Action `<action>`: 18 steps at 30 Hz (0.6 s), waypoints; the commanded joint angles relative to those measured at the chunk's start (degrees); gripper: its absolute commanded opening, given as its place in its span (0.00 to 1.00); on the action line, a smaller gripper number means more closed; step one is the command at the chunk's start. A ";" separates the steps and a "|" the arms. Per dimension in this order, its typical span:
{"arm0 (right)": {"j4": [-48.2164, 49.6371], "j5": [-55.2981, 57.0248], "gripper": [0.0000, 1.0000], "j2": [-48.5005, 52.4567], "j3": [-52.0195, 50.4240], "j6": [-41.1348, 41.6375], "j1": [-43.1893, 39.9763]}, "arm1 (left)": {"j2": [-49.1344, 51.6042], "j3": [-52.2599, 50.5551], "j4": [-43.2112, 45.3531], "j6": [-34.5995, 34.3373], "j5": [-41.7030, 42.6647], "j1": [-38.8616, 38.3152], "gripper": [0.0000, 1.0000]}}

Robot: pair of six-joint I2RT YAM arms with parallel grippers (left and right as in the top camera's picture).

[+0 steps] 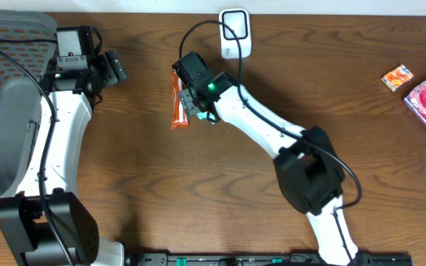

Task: Scan the item barcode
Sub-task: 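Close the right gripper on the green wipes pack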

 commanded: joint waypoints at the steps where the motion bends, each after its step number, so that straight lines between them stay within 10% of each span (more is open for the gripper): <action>1: 0.92 1.42 0.71 2.29 -0.04 1.09 0.26 | 0.28 0.28 -0.13 -0.48 -0.52 0.26 0.98; 18: 0.15 7.19 0.51 4.52 -0.04 1.09 0.22 | 0.28 0.28 -0.13 -0.48 -0.52 0.26 0.98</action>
